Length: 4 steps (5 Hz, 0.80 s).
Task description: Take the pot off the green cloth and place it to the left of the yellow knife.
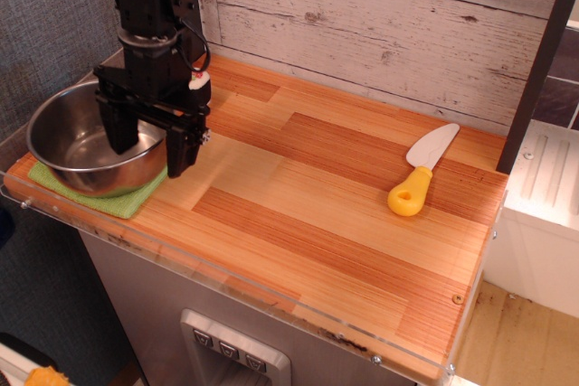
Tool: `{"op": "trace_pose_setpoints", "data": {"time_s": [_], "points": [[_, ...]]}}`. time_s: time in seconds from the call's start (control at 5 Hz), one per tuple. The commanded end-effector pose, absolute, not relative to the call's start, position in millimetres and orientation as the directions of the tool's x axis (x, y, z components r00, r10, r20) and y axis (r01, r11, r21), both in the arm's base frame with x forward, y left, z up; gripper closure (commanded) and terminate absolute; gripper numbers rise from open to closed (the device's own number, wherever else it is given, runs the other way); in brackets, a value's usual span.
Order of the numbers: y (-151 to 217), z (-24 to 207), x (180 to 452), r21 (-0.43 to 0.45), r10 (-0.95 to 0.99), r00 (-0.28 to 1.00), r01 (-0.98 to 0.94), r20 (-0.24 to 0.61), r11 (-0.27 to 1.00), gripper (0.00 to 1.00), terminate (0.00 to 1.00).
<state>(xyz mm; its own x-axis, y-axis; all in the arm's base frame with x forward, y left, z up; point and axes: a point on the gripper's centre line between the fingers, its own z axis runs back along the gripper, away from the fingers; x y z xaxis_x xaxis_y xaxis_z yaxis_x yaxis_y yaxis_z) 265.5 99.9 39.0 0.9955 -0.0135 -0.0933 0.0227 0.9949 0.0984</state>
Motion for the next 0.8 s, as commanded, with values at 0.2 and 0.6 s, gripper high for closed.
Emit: {"op": "trace_pose_setpoints", "data": {"time_s": [0.2,0.6], "points": [[102.5,40.9,266.7,0.080,-0.056,0.998,0.058,-0.022,0.995,1.00,0.00],[103.4,59.7,262.3,0.074,-0.070,0.997,0.069,0.009,0.995,1.00,0.00]]}}
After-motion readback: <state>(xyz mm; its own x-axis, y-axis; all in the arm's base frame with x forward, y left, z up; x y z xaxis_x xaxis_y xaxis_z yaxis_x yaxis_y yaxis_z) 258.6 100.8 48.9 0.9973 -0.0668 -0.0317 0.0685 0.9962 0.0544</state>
